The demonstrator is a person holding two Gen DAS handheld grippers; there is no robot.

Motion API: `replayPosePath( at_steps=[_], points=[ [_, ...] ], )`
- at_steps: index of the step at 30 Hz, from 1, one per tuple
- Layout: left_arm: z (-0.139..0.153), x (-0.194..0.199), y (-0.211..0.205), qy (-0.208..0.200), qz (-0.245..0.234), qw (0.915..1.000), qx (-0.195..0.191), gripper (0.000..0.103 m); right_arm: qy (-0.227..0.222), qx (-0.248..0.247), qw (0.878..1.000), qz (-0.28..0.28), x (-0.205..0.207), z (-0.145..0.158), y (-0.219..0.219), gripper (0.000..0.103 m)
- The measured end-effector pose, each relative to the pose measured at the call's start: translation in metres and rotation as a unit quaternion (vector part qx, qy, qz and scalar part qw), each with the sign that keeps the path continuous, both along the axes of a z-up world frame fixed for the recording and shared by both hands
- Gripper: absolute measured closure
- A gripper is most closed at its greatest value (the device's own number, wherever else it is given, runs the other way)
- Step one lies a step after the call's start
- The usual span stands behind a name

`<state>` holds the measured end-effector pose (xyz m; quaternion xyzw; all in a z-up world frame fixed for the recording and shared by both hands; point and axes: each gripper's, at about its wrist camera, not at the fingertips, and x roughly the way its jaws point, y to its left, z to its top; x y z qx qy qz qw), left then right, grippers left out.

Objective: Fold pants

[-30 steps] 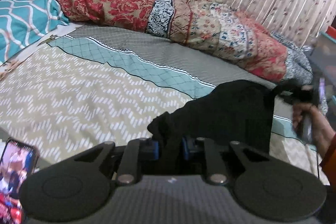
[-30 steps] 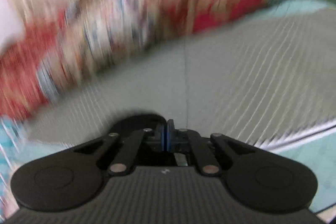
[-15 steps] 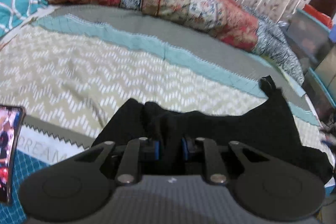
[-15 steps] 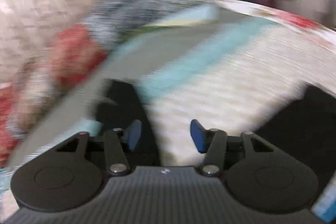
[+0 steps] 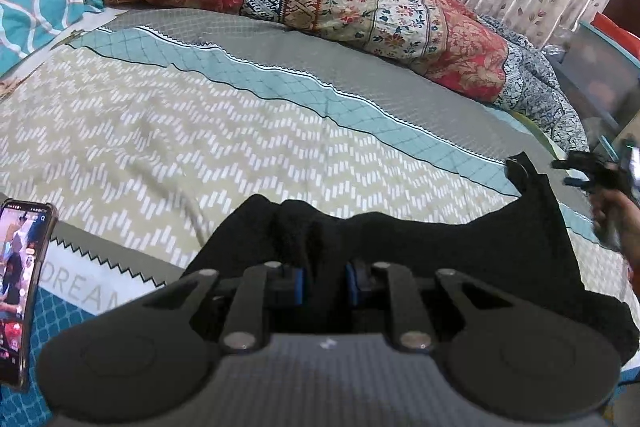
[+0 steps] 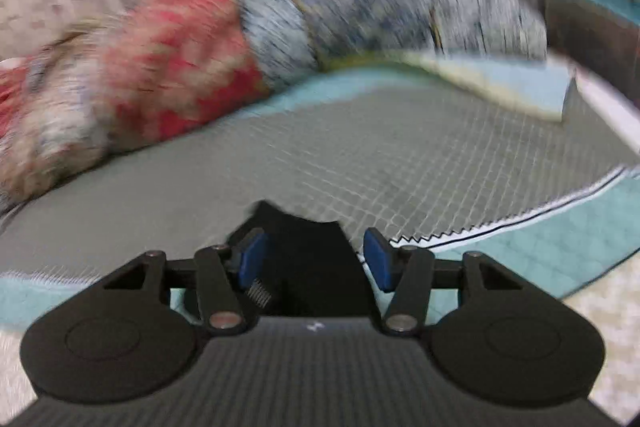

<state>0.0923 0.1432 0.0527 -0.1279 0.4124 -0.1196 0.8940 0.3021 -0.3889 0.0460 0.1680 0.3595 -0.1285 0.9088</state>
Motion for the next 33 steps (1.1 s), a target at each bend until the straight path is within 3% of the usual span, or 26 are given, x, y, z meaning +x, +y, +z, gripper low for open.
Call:
replayPosePath(
  at_steps=[2, 3, 4, 5, 6, 9, 14, 19, 22, 27, 31, 33],
  points=[
    [0.002, 0.002, -0.002, 0.0, -0.001, 1.0, 0.005, 0.086, 0.031, 0.037, 0.999, -0.021, 0.021, -0.018, -0.019, 0.047],
    [0.002, 0.003, -0.003, -0.001, -0.002, 1.0, 0.008, 0.086, 0.048, 0.032, 0.998, -0.029, 0.025, -0.024, -0.021, 0.049],
    [0.004, 0.003, -0.004, -0.002, -0.001, 0.9999, 0.011, 0.086, 0.072, 0.027, 0.997, -0.028, 0.03, -0.034, -0.023, 0.057],
    [0.005, 0.003, -0.006, -0.004, -0.002, 0.9999, 0.012, 0.086, 0.088, 0.032, 0.995, -0.02, 0.031, -0.042, -0.02, 0.086],
    [0.008, 0.003, -0.006, -0.007, -0.003, 0.9999, 0.012, 0.086, 0.082, 0.032, 0.996, -0.015, 0.023, -0.042, -0.019, 0.091],
    [0.02, 0.003, -0.007, -0.027, -0.002, 0.9996, 0.009, 0.086, 0.008, 0.096, 0.995, -0.037, -0.014, -0.018, -0.033, 0.092],
    [0.046, -0.001, -0.004, -0.071, 0.002, 0.9974, -0.007, 0.086, -0.118, 0.173, 0.972, -0.106, -0.111, 0.045, -0.063, 0.092],
    [0.065, 0.01, -0.004, -0.106, 0.006, 0.9942, -0.018, 0.087, -0.221, 0.139, 0.954, -0.147, -0.21, 0.116, -0.067, 0.092],
    [0.07, 0.033, -0.008, -0.116, 0.005, 0.9928, -0.027, 0.087, -0.247, 0.128, 0.946, -0.165, -0.233, 0.136, -0.07, 0.092],
    [0.063, 0.083, -0.022, -0.131, 0.028, 0.9907, -0.023, 0.087, -0.224, 0.123, 0.95, -0.181, -0.2, 0.116, -0.073, 0.092],
    [0.034, 0.129, -0.028, -0.11, 0.055, 0.9923, -0.01, 0.087, -0.179, 0.129, 0.955, -0.2, -0.146, 0.072, -0.08, 0.091],
    [0.012, 0.154, -0.031, -0.09, 0.079, 0.9927, 0.011, 0.087, -0.154, 0.142, 0.955, -0.211, -0.111, 0.044, -0.085, 0.085]
  ],
)
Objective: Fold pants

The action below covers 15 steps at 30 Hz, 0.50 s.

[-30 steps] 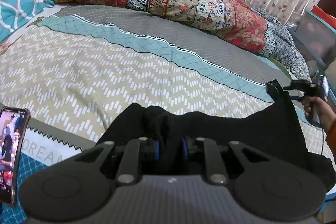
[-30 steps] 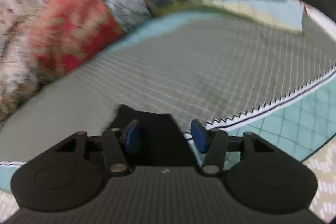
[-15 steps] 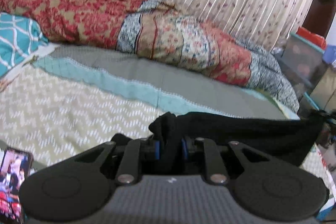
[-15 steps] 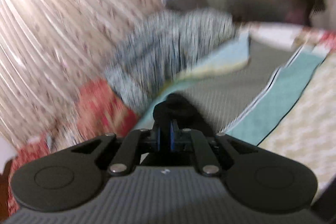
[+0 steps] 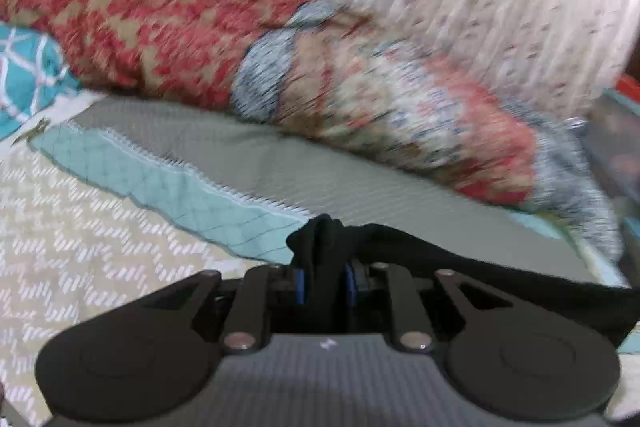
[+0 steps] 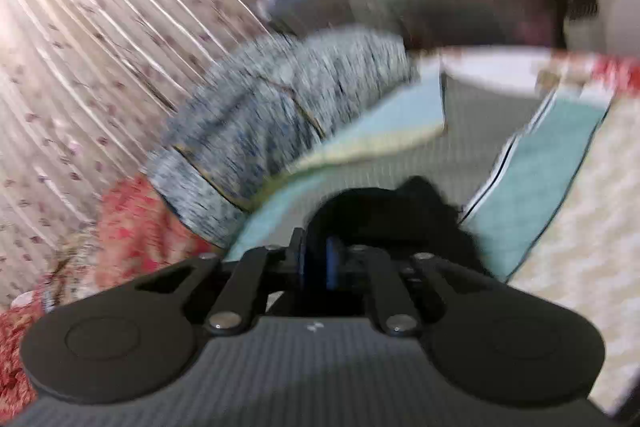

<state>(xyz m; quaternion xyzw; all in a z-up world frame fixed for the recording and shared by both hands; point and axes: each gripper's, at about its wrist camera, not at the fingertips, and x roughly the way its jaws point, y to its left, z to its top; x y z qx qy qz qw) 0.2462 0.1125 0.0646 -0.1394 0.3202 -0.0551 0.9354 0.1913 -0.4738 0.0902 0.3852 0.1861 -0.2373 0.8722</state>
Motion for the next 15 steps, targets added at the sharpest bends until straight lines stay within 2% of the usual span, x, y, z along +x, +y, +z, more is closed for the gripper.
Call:
replayPosePath(
  at_steps=[1, 2, 3, 5, 7, 10, 15],
  points=[
    [-0.012, 0.01, 0.0, 0.01, 0.014, 0.9998, 0.013, 0.087, 0.017, 0.012, 1.0, 0.012, 0.02, -0.018, -0.002, 0.083],
    [-0.024, 0.021, 0.001, 0.025, 0.027, 0.9991, 0.021, 0.087, 0.034, 0.021, 0.999, 0.017, 0.03, -0.029, -0.005, 0.068],
    [-0.037, 0.031, 0.003, 0.045, 0.036, 0.9981, 0.022, 0.087, 0.052, 0.027, 0.998, 0.009, 0.039, -0.04, -0.006, 0.059],
    [-0.054, 0.041, 0.007, 0.071, 0.049, 0.9962, 0.014, 0.087, 0.042, 0.028, 0.999, -0.011, 0.035, -0.047, -0.006, 0.059],
    [-0.055, 0.039, 0.007, 0.061, 0.045, 0.997, 0.012, 0.087, 0.024, 0.012, 1.0, -0.002, 0.025, -0.046, -0.014, 0.059],
    [-0.054, 0.032, -0.002, 0.045, 0.038, 0.9977, 0.035, 0.087, 0.066, -0.038, 0.997, -0.003, 0.021, -0.04, -0.024, 0.059],
    [-0.044, 0.018, -0.003, 0.025, 0.038, 0.9985, 0.029, 0.087, 0.09, -0.039, 0.995, 0.031, 0.04, -0.035, -0.029, 0.059]
  ],
)
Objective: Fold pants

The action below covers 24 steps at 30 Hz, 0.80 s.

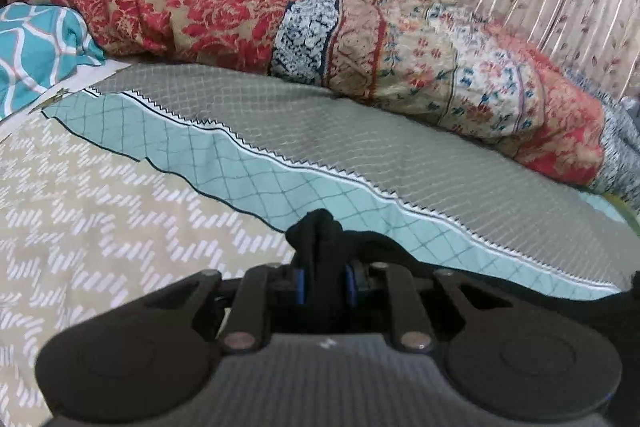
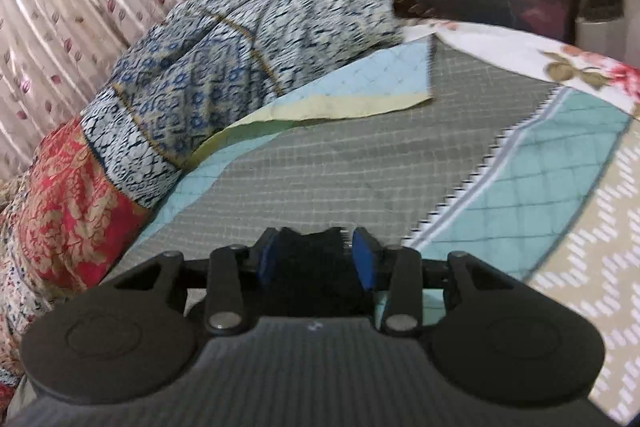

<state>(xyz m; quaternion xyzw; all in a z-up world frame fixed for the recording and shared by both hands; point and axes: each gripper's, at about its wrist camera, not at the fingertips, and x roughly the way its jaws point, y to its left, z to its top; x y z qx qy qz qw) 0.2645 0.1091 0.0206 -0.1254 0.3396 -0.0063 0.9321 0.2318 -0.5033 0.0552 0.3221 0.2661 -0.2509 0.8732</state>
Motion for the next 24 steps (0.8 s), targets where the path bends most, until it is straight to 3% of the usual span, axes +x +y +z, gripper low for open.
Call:
replayPosePath(
  at_steps=[6, 9, 12, 14, 16, 18, 21, 24],
  points=[
    [0.025, -0.039, 0.017, -0.038, 0.0, 0.9988, -0.033, 0.087, 0.05, 0.046, 0.997, 0.029, 0.07, -0.022, 0.017, 0.056],
    [0.035, -0.063, 0.02, -0.059, -0.011, 0.998, -0.02, 0.087, 0.07, 0.072, 0.995, 0.013, 0.095, -0.04, 0.024, 0.048],
    [0.038, -0.072, 0.023, -0.057, -0.017, 0.9981, -0.014, 0.087, 0.112, 0.063, 0.992, -0.02, 0.11, -0.056, 0.026, 0.043],
    [0.037, -0.074, 0.026, -0.057, -0.016, 0.9981, -0.018, 0.087, 0.109, 0.049, 0.992, -0.03, 0.111, -0.059, 0.028, 0.043],
    [0.035, -0.073, 0.026, -0.059, -0.015, 0.998, -0.017, 0.087, 0.124, 0.031, 0.991, -0.027, 0.116, -0.058, 0.033, 0.05],
    [0.031, -0.071, 0.026, -0.054, -0.011, 0.9983, -0.017, 0.087, 0.149, -0.004, 0.989, -0.015, 0.118, -0.058, 0.038, 0.092],
    [0.023, -0.067, 0.025, -0.049, -0.009, 0.9986, -0.018, 0.087, 0.131, 0.013, 0.991, -0.017, 0.106, -0.059, 0.029, 0.095],
    [0.011, -0.054, 0.022, -0.014, -0.001, 0.9999, 0.002, 0.085, 0.105, 0.015, 0.994, -0.02, 0.095, -0.055, 0.029, 0.096]
  ],
)
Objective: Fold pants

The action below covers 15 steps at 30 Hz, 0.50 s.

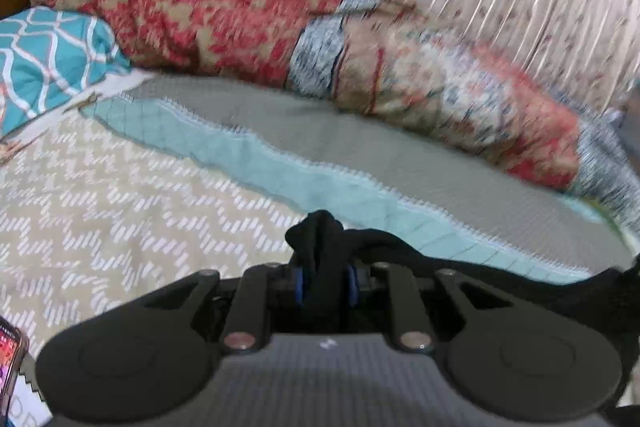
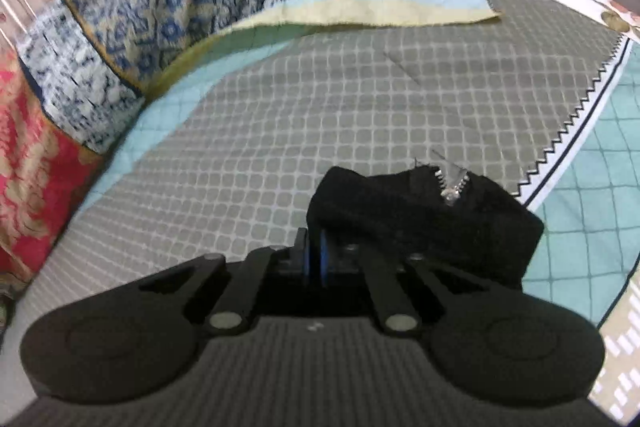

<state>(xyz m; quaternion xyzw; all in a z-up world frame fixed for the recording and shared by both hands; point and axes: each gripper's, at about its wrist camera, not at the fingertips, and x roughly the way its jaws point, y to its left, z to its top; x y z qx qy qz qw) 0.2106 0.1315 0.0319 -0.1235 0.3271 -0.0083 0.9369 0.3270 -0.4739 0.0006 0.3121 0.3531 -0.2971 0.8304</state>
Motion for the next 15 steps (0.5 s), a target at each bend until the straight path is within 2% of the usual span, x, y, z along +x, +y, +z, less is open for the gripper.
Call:
replayPosePath(
  at_steps=[2, 5, 10, 15],
  points=[
    [-0.005, 0.006, -0.001, 0.012, 0.003, 0.9999, 0.007, 0.085, -0.029, -0.008, 1.0, -0.003, -0.012, 0.01, 0.0, 0.097],
    [-0.001, 0.005, -0.002, 0.004, 0.002, 1.0, 0.002, 0.086, -0.078, -0.011, 0.997, -0.018, -0.038, 0.025, -0.007, 0.097],
    [0.02, -0.017, -0.001, -0.026, -0.01, 0.9994, -0.021, 0.087, -0.15, 0.028, 0.988, -0.035, -0.091, 0.057, -0.023, 0.097],
    [0.042, -0.057, 0.002, -0.043, -0.037, 0.9979, -0.03, 0.087, -0.208, 0.06, 0.976, -0.03, -0.166, 0.093, -0.029, 0.097]
  ],
)
